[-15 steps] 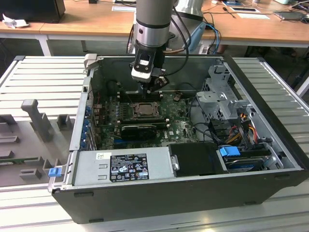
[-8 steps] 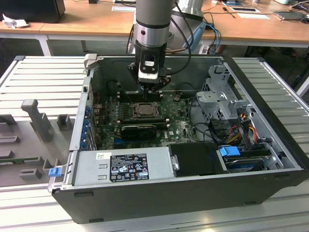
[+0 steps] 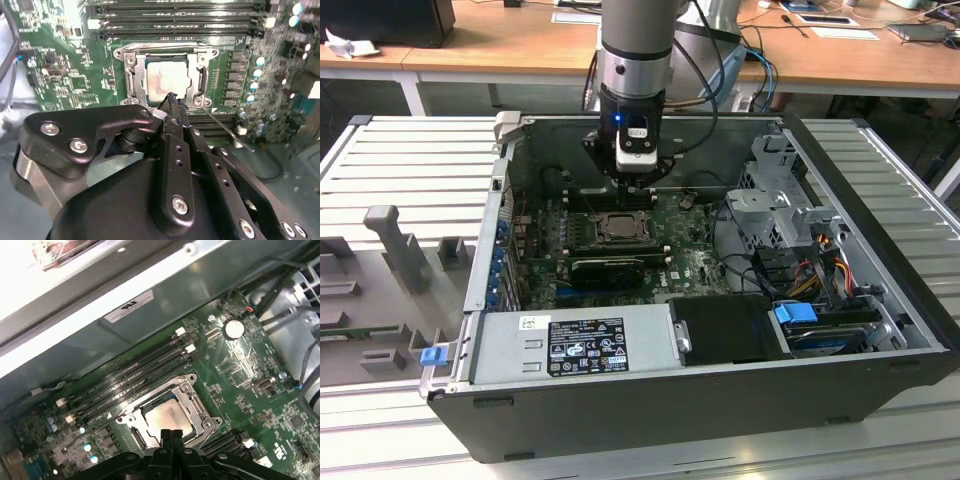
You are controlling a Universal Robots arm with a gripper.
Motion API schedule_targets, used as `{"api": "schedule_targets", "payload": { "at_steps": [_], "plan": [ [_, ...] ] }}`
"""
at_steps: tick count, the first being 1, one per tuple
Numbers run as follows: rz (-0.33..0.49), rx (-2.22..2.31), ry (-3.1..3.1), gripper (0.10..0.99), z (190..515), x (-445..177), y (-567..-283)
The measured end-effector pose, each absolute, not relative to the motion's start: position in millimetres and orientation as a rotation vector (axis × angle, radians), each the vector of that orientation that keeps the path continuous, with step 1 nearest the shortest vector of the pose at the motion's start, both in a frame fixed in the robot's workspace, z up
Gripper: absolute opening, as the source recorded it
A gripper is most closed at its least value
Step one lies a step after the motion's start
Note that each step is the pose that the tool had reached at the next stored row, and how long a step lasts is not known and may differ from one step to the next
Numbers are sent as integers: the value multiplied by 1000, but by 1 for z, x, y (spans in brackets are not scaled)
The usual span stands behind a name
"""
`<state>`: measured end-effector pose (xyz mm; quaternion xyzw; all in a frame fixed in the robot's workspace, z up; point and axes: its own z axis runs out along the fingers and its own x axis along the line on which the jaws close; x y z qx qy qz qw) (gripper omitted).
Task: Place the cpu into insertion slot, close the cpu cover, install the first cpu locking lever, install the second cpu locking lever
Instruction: 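Install the first cpu locking lever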
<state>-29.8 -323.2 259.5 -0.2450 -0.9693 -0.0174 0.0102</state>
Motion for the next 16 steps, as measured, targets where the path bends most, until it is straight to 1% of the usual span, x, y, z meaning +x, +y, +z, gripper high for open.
{"api": "schedule_targets", "payload": {
  "at_steps": [9, 16],
  "plan": [
    [-51, -462, -3084, 106, 259, -30, -323],
    [-51, -393, -3095, 106, 259, -33, -323]
  ]
}}
